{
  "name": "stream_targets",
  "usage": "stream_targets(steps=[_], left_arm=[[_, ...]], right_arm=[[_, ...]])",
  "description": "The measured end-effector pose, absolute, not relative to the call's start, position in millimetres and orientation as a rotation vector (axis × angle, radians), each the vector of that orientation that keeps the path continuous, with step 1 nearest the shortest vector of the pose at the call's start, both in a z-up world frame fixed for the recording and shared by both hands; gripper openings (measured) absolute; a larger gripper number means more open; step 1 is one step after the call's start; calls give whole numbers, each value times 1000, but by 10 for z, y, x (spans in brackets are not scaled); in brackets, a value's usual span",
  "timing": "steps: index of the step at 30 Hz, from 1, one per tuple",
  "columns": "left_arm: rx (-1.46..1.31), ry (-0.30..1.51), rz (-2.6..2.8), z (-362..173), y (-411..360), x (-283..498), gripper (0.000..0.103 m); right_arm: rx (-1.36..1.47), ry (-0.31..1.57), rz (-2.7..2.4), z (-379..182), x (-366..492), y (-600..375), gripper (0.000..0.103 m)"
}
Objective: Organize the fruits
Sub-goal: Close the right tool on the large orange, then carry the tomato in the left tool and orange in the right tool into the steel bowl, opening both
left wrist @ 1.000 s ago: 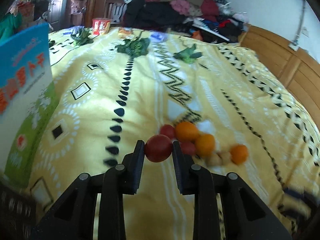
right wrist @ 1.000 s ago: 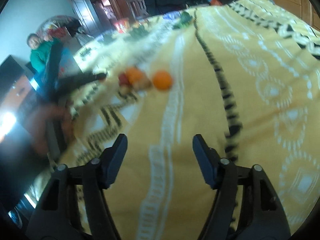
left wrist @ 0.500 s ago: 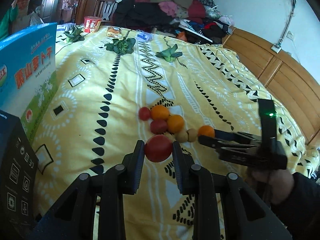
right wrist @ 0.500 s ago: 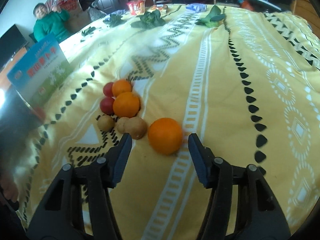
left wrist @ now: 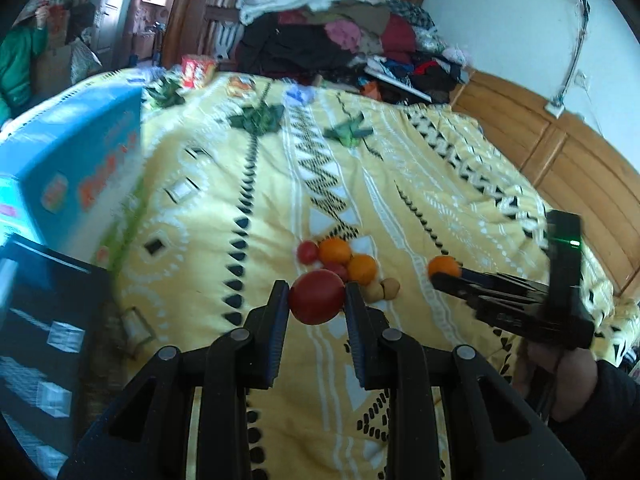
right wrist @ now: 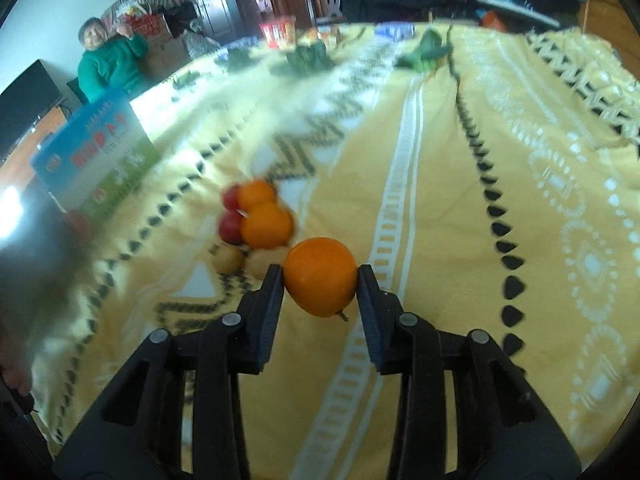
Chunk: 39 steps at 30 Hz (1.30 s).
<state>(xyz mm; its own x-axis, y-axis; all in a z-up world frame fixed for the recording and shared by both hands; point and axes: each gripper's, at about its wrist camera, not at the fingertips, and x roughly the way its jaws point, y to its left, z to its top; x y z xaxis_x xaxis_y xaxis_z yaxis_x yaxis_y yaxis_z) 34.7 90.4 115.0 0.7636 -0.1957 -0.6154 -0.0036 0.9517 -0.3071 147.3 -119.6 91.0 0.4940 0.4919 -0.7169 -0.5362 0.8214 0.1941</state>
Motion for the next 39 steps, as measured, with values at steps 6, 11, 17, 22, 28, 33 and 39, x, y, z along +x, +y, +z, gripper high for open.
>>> stream_targets(steps=[6,11,17,22,28,33,39], left_arm=[[-300,570,16,1784,1452,-140,28],[-314,469,172,2263,2174,-733,28],[-348,394,403,2551,3131,-1568,28],[-409,389,589,2455,3878,-2177,28],[-510,460,682,2024,4403,-2546,28],[-541,521,684,1729,4534,-2666,28],[-525,551,662,1655,4520,-2641,28]], right_arm=[[-58,725,728,1668,1057,-824,38],[-64,639,878,2224,708,-210,38],[-75,610,1092,2588,262,808,38],[-120,628,1247,2668,-144,1621,38],[-197,709,1390,2503,-646,2462,38],[-266,786,1441,2275,-946,2802,38],[-321,846,1421,2107,-1016,3132,38]])
